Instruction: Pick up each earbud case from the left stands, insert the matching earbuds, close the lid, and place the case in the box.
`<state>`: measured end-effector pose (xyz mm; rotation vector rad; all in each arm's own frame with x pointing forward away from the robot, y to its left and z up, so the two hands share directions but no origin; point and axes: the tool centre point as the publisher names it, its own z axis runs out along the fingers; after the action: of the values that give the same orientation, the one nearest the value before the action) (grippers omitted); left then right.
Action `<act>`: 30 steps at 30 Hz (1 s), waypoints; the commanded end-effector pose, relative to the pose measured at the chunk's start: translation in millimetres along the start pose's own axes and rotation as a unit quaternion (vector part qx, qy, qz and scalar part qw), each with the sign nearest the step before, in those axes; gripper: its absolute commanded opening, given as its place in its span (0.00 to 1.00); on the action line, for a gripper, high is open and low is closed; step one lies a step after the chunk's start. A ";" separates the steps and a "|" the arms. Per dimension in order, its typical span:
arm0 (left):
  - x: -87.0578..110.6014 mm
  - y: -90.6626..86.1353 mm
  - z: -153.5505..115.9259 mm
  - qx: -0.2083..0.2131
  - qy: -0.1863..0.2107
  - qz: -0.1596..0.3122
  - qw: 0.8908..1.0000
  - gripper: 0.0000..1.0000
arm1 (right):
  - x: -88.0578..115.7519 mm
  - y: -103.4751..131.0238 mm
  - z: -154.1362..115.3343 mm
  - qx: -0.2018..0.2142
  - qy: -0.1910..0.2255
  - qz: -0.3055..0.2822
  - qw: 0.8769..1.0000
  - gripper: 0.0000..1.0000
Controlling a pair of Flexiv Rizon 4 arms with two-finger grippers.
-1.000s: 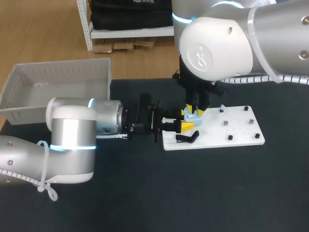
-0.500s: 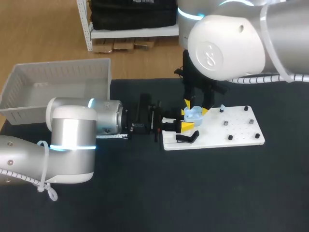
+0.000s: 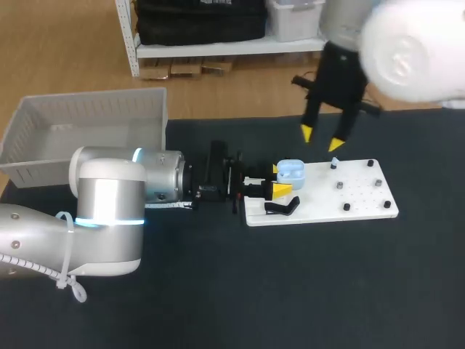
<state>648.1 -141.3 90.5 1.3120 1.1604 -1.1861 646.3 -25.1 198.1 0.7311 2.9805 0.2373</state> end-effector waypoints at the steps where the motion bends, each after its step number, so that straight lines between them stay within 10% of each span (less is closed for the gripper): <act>1: 0.9 -1.5 0.2 -0.003 -0.001 0.002 1.000 0.00 | -8.2 -30.6 3.2 -0.151 -0.032 -0.085 0.984 0.45; 16: 0.9 -1.5 0.2 -0.003 -0.001 0.002 1.000 0.00 | -78.7 -39.2 59.7 -0.108 -0.044 -0.202 0.972 0.49; 30: 0.9 -1.5 0.2 -0.003 -0.001 0.002 1.000 0.00 | -101.0 -19.8 111.5 -0.044 -0.036 -0.173 0.983 0.65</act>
<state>648.1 -141.3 90.6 1.3120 1.1604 -1.1861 725.5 -81.7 94.8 0.1941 2.9209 0.3428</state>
